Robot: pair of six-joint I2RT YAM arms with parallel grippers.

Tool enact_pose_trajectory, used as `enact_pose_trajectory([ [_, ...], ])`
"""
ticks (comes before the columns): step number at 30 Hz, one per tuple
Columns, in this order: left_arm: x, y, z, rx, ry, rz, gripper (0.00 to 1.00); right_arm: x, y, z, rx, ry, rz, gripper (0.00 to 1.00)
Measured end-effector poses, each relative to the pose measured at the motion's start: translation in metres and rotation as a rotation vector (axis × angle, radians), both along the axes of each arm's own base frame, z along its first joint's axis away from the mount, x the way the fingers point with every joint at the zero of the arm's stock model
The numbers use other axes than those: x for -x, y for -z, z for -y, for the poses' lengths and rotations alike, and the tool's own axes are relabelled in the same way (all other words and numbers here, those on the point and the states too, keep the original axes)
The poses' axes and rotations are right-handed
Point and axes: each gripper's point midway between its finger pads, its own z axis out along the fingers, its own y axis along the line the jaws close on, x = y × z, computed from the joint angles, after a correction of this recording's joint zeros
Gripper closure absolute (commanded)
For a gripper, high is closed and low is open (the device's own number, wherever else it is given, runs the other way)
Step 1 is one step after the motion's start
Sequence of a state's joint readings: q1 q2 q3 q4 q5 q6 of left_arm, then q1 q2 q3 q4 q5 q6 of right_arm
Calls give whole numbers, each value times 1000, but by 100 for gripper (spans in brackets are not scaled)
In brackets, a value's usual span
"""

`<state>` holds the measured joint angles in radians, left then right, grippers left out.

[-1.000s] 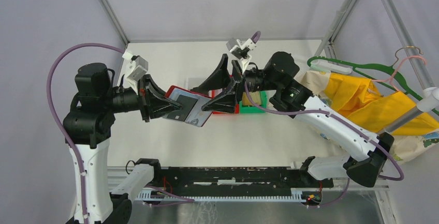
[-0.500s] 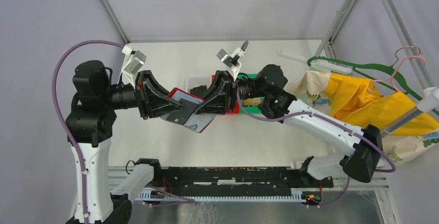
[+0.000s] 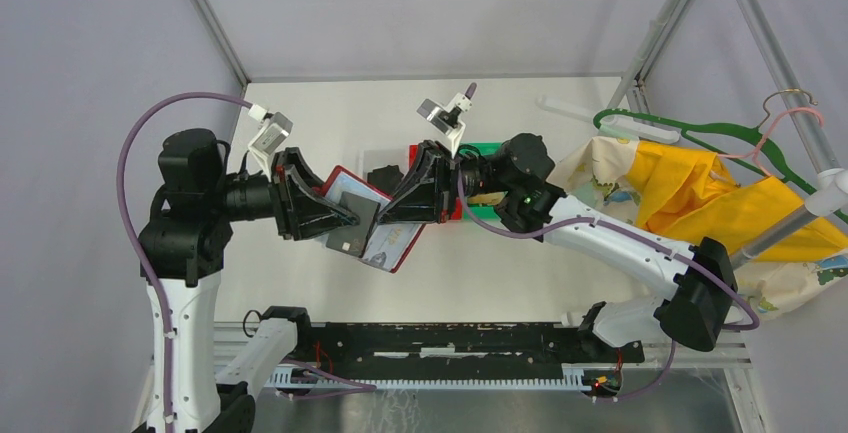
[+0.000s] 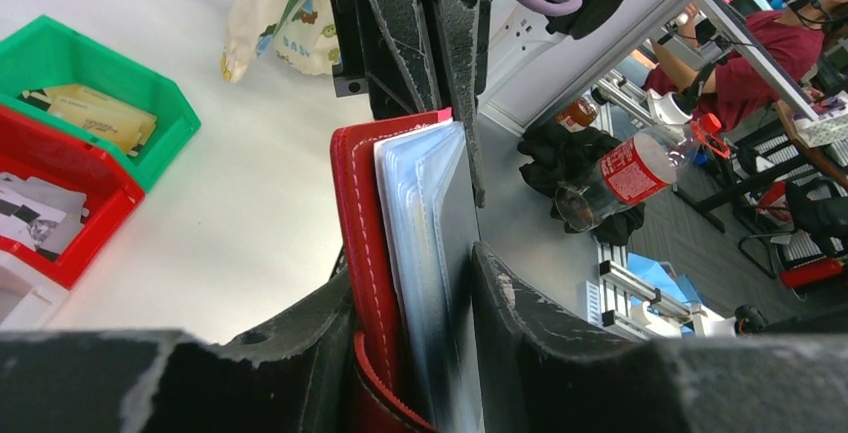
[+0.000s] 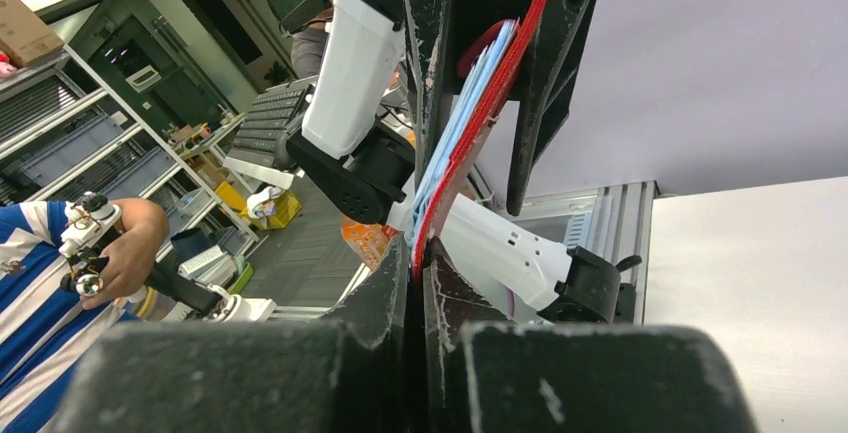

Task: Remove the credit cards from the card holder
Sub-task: Remove the credit card from the card holder.

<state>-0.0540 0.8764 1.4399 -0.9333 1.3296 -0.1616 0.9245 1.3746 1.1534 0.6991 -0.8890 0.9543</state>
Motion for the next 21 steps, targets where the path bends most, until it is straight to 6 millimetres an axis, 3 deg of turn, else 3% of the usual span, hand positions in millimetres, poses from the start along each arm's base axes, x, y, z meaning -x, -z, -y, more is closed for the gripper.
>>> enact_pose_trajectory([
  [5, 2, 7, -2, -25, -6, -10, 43, -3, 6, -3, 29, 13, -15, 100],
  [8, 5, 3, -2, -25, 0, -9, 41, -7, 10, -5, 53, 33, -18, 100],
  [17, 22, 1, -2, -27, 28, 113, 50, -17, 13, -10, 92, 78, -35, 100],
  [21, 19, 8, -5, -59, 2, 162, 55, -18, 13, -11, 94, 79, -42, 100],
])
